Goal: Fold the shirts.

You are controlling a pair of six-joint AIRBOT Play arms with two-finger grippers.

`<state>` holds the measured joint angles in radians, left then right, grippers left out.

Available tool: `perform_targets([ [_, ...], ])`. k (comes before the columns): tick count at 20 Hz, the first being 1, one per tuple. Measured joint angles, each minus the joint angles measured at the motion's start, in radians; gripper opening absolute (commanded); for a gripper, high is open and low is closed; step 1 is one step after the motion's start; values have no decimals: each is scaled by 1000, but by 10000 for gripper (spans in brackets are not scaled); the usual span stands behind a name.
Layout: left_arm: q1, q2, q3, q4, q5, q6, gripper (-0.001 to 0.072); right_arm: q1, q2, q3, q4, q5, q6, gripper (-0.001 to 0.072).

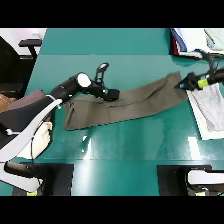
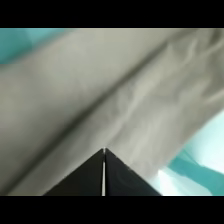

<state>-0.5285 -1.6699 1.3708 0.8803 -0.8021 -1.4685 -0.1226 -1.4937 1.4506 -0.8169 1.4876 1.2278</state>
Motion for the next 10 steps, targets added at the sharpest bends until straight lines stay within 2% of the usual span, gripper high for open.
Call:
perform_targets([
  [5, -40, -115, 104, -10, -21, 0, 21, 135, 113, 123, 51, 2, 60, 15],
  [10, -50, -171, 143, -52, -11, 0, 21, 288, 146, 212, 64, -17, 114, 15],
])
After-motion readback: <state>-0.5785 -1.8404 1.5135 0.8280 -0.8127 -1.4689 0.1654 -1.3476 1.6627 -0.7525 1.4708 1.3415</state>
